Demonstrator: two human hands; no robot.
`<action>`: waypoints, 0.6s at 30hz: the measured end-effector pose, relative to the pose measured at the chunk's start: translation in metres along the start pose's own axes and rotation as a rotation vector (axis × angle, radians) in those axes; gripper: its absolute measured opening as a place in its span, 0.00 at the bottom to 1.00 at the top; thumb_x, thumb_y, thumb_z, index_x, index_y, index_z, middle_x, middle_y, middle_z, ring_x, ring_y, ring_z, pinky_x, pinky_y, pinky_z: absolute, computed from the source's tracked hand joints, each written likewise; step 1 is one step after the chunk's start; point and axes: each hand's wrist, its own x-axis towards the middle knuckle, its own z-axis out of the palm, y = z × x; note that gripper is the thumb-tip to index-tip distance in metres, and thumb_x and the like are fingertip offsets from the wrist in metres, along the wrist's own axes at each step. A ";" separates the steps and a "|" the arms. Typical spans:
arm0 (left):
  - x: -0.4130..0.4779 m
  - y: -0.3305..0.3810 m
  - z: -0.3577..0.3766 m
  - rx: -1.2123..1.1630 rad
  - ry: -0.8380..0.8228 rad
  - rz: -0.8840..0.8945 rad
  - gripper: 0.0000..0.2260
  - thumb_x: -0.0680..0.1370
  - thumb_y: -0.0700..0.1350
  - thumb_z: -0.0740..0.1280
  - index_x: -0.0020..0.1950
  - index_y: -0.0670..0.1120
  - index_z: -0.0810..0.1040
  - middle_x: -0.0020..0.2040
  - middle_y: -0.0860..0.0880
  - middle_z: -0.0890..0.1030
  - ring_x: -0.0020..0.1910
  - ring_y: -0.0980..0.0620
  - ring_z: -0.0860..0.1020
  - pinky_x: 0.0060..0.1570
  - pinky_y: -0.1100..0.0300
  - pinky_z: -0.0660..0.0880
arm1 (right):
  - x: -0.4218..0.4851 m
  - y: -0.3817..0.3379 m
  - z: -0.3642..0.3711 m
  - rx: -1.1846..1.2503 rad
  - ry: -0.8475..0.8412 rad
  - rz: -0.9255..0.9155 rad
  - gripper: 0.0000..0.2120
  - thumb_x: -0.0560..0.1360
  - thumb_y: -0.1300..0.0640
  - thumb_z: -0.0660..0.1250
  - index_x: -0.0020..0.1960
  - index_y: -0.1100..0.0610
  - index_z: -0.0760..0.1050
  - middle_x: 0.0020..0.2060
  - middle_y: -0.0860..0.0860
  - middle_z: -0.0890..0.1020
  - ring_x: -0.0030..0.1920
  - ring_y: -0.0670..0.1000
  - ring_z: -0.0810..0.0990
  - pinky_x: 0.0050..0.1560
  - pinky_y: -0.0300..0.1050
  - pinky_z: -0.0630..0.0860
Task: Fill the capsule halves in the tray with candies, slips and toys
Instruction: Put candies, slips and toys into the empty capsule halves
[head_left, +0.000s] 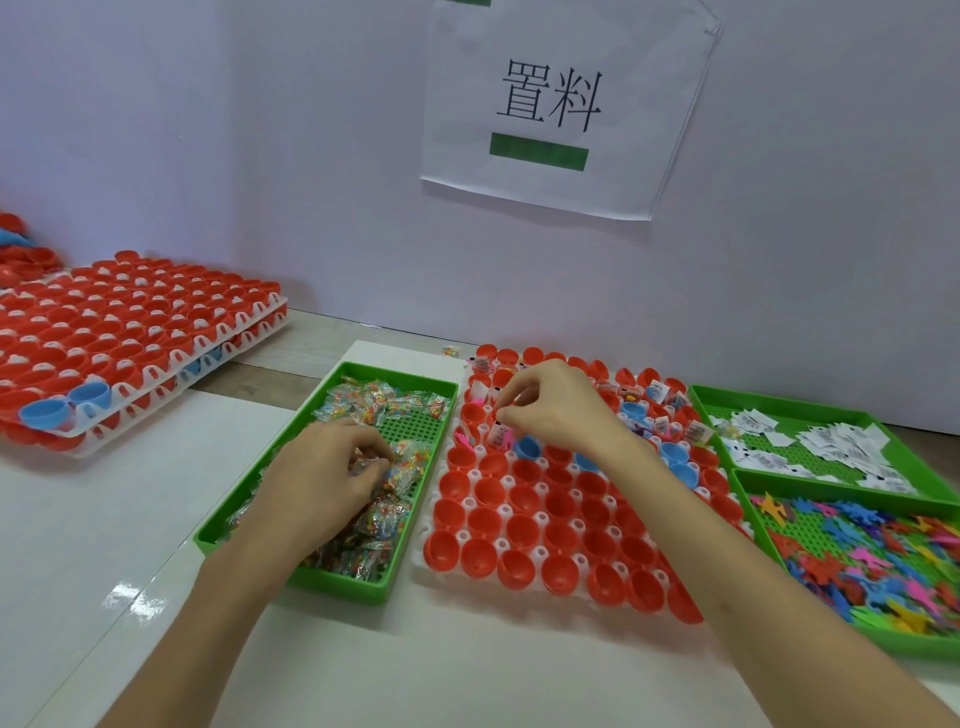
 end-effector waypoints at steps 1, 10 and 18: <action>0.000 0.000 0.000 0.001 -0.001 0.002 0.04 0.78 0.44 0.71 0.47 0.54 0.84 0.46 0.58 0.79 0.45 0.58 0.76 0.47 0.54 0.76 | 0.000 0.000 -0.002 0.014 -0.008 0.007 0.06 0.74 0.63 0.72 0.48 0.54 0.84 0.43 0.47 0.83 0.43 0.45 0.82 0.45 0.37 0.78; 0.000 -0.001 0.001 0.003 -0.003 0.003 0.04 0.78 0.45 0.71 0.47 0.54 0.84 0.46 0.58 0.80 0.45 0.59 0.75 0.45 0.56 0.73 | 0.000 0.005 -0.002 0.023 -0.043 0.014 0.10 0.70 0.66 0.76 0.45 0.52 0.83 0.41 0.47 0.84 0.43 0.43 0.82 0.38 0.32 0.75; 0.000 -0.001 0.001 0.002 -0.005 0.002 0.04 0.78 0.45 0.71 0.47 0.54 0.84 0.47 0.57 0.80 0.46 0.57 0.76 0.46 0.56 0.73 | -0.003 0.007 0.016 0.007 0.020 -0.002 0.07 0.73 0.60 0.76 0.40 0.50 0.81 0.35 0.43 0.80 0.38 0.40 0.80 0.37 0.30 0.72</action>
